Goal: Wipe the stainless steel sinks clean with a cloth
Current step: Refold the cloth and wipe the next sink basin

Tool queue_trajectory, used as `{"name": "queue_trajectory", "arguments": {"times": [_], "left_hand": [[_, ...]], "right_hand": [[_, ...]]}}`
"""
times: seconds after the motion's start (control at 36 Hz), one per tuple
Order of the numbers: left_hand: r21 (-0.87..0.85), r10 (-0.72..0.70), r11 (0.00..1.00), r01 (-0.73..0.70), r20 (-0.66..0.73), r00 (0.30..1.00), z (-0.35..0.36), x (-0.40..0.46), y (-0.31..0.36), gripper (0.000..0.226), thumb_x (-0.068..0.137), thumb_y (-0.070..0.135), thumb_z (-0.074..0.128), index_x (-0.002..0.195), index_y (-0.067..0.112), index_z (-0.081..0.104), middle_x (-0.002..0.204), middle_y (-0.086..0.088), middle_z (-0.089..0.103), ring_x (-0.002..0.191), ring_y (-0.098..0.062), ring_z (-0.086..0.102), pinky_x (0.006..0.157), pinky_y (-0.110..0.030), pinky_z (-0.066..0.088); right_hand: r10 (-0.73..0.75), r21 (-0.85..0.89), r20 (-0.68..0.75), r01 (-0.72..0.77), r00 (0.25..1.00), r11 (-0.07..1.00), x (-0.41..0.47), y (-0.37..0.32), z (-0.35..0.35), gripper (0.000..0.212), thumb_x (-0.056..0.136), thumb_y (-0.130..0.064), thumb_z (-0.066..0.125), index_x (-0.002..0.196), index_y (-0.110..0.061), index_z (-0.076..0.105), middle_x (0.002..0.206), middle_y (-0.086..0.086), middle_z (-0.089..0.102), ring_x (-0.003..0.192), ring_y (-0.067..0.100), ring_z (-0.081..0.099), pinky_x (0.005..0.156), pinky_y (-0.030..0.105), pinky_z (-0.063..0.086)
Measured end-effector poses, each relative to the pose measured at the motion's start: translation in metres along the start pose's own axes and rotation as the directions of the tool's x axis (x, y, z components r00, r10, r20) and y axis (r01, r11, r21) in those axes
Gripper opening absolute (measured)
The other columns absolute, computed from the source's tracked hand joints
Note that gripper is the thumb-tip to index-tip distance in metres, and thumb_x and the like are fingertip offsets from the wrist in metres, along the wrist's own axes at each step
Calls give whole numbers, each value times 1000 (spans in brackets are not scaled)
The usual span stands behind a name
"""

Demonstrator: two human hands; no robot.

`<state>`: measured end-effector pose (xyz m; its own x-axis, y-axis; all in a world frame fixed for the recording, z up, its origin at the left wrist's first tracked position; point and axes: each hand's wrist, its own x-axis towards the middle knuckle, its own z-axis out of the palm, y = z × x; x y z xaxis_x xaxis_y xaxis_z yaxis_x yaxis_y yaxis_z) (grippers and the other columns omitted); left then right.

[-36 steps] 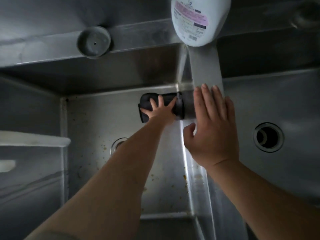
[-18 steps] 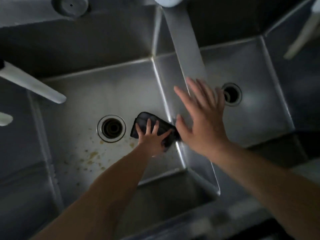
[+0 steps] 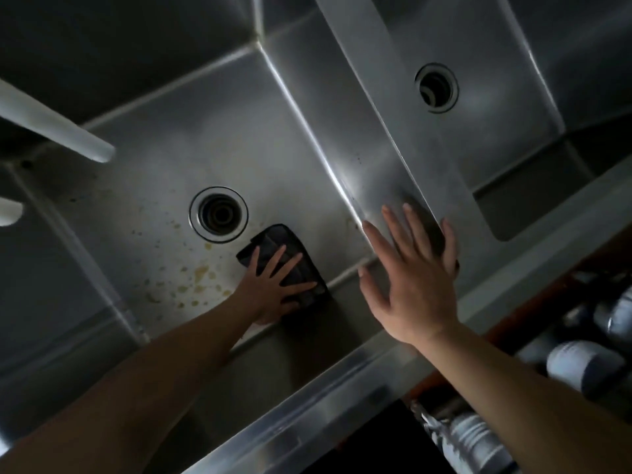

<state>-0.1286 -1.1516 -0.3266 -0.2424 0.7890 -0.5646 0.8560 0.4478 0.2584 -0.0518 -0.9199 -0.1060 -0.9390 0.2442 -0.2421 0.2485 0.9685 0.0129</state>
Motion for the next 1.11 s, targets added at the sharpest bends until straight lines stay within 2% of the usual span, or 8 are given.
{"name": "queue_trajectory", "arguments": {"times": [0.06, 0.17, 0.25, 0.58, 0.69, 0.81, 0.94, 1.11], "left_hand": [[-28, 8, 1000, -9, -36, 999, 1, 6, 1, 55, 82, 77, -6, 131, 69, -29, 150, 4, -44, 135, -34, -47, 101, -72, -28], [-58, 5, 998, -11, -102, 995, -20, 34, 19, 57, 88, 76, 18, 144, 64, 16, 166, -3, -1, 150, -40, -8, 106, -73, -18], [-84, -16, 996, 7, -104, 994, -42, 66, 39, 58, 90, 77, 19, 145, 64, 9, 167, -2, -9, 147, -38, -24, 102, -71, -28], [-24, -17, 1000, 18, 11, 1000, -79, 95, 65, 62, 93, 71, 18, 145, 58, -13, 163, -1, -26, 143, -39, -33, 100, -77, -18], [-43, -60, 997, 61, 6, 998, -63, 70, 47, 58, 92, 74, 21, 145, 63, -1, 165, 2, -18, 148, -36, -25, 102, -76, -18], [-109, -237, 967, 230, -52, 970, -37, 23, 17, 58, 87, 74, 28, 142, 68, 15, 167, 2, 0, 152, -35, -9, 106, -74, -10], [-202, -391, 896, 395, 57, 918, -43, 27, -4, 58, 85, 80, 12, 132, 73, -22, 163, 7, -24, 146, -31, -28, 105, -74, -16], [-435, -670, 640, 634, 88, 737, -91, 97, -18, 59, 88, 75, 21, 141, 67, -6, 163, 5, -24, 146, -35, -29, 104, -74, -16]], "right_hand": [[-1, 8, -46, 2, 999, 1000, 1, 0, 3, 58, 96, -54, 30, 144, -27, 46, 159, 0, 33, 152, 22, 17, 118, 61, 9], [-16, 42, -114, 21, 993, 999, 0, 2, 5, 50, 91, -45, 44, 135, -25, 57, 153, 0, 44, 149, 23, 25, 118, 62, 9], [-9, 51, -133, 16, 991, 999, 1, 2, 4, 49, 89, -42, 47, 132, -23, 59, 149, 1, 49, 147, 25, 30, 118, 61, 9], [8, 90, -99, 1, 995, 996, 3, 1, -1, 51, 86, -41, 50, 132, -21, 59, 145, 5, 53, 142, 26, 39, 117, 62, 12], [24, 99, -63, -18, 998, 995, 3, 0, -5, 51, 85, -39, 52, 131, -20, 61, 144, 4, 54, 139, 26, 42, 118, 61, 12], [29, 99, -10, -27, 1000, 995, 2, -1, -7, 50, 87, -40, 50, 133, -21, 60, 146, 3, 52, 141, 25, 40, 118, 61, 11], [23, 88, 27, -26, 999, 996, 1, -2, -9, 51, 89, -41, 47, 135, -21, 57, 148, 3, 51, 143, 24, 37, 116, 63, 11], [36, 111, -36, -32, 999, 993, 2, -3, -5, 49, 87, -37, 48, 131, -20, 60, 144, 3, 55, 139, 24, 43, 116, 63, 12]]}}
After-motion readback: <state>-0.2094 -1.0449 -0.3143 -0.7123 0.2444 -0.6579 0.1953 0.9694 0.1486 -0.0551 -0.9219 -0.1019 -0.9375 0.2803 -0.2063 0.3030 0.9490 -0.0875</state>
